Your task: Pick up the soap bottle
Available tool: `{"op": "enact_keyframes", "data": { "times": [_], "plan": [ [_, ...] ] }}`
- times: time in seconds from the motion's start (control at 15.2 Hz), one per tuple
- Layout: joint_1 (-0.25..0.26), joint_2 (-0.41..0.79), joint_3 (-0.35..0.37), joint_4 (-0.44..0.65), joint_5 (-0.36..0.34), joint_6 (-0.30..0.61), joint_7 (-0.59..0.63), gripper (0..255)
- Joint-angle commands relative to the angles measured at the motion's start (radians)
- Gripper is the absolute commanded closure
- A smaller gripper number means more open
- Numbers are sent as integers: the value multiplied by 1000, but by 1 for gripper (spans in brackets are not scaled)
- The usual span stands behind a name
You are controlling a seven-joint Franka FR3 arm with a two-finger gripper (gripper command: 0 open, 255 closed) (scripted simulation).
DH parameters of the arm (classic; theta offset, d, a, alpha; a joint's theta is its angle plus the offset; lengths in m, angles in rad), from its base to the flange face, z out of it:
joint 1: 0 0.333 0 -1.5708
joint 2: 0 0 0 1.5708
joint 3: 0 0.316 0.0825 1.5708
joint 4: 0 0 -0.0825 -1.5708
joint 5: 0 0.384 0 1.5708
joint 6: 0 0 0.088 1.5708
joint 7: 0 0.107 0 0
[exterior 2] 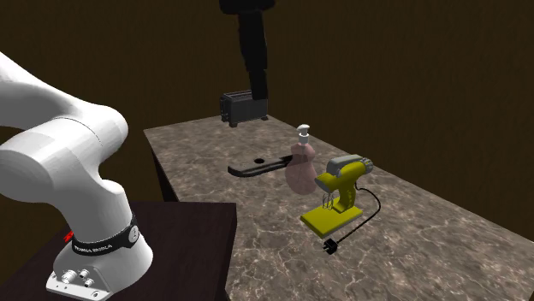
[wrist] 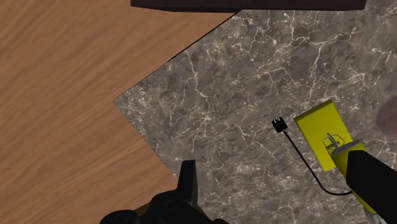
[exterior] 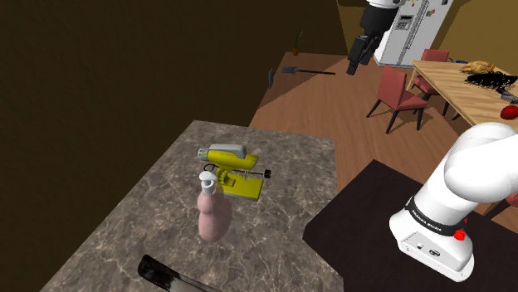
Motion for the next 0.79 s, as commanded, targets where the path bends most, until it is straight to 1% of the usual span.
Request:
{"op": "enact_keyframes", "data": {
  "times": [0.0, 0.4, 0.73],
  "plan": [
    [0, 0, 0, 0, 0, 0, 0, 0],
    [47, 50, 99, -67, 63, 129, 113, 0],
    [84, 126, 185, -89, 105, 243, 206, 0]
  ]
}}
